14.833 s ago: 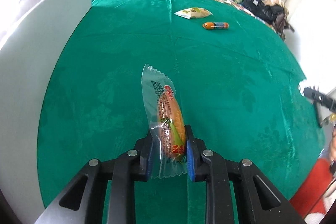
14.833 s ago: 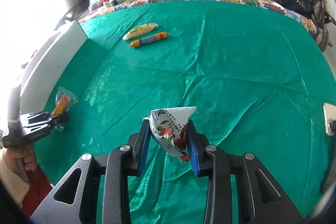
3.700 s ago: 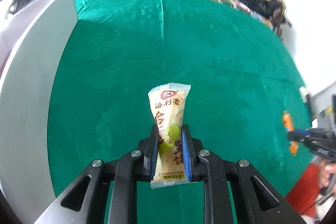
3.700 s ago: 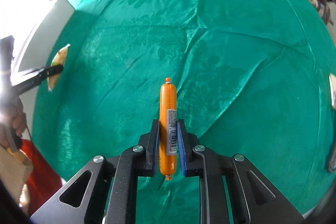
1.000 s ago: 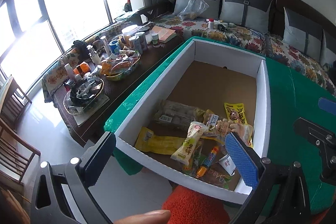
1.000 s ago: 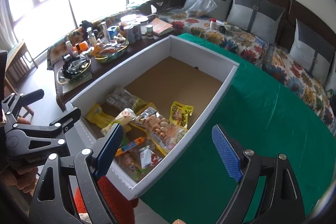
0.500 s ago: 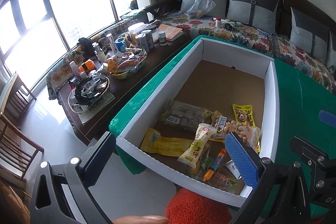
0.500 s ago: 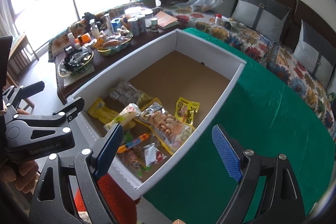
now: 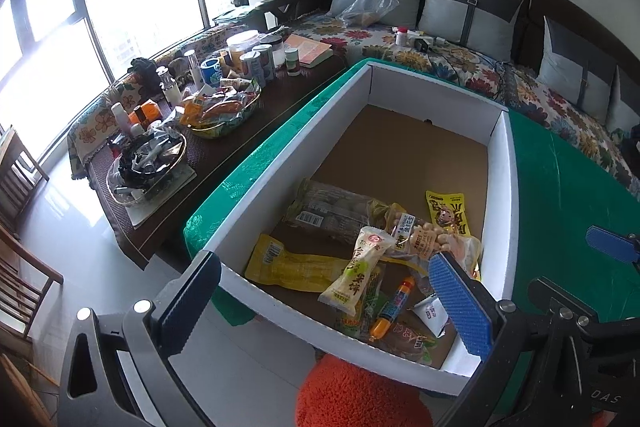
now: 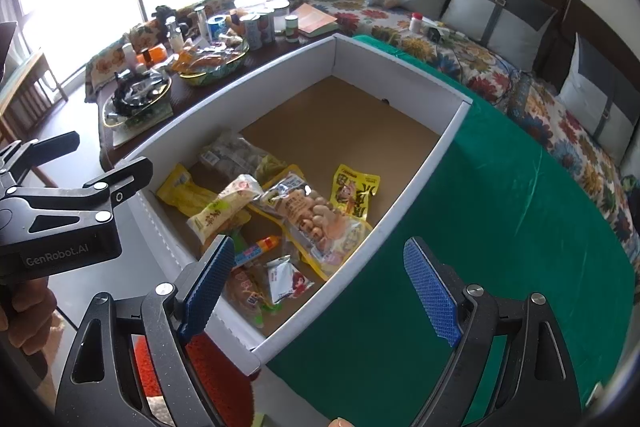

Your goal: Organize snacks

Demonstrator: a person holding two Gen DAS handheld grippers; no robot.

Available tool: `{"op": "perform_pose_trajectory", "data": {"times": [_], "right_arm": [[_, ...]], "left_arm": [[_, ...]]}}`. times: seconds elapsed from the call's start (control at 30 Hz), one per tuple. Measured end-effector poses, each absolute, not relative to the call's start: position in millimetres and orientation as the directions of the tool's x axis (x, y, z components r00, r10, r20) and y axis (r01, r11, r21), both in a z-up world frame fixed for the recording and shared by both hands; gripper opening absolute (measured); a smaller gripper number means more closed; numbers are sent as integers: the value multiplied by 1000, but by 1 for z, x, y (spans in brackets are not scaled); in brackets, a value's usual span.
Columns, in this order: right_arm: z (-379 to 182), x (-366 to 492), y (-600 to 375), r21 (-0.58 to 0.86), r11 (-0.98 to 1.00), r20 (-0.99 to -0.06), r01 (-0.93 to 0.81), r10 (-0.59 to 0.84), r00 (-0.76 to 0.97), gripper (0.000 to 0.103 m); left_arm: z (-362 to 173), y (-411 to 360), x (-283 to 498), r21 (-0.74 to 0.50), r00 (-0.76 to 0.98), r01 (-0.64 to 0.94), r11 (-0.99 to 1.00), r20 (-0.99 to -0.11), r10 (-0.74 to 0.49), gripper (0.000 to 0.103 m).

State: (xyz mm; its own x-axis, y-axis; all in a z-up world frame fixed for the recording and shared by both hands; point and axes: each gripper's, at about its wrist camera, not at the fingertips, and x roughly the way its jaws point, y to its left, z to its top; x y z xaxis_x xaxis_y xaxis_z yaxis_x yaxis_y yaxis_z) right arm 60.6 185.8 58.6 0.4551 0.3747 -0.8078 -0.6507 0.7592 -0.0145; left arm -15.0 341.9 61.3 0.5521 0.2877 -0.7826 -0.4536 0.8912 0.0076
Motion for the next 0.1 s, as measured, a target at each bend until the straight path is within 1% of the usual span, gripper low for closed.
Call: {"op": "perform_pose_trajectory", "data": {"times": [0.1], "right_arm": [[59,60,188,-11,756,-807,-654,380,453,89]], "left_arm": [[61,342,-15,10,555,-450,893,-780,288,103]]}}
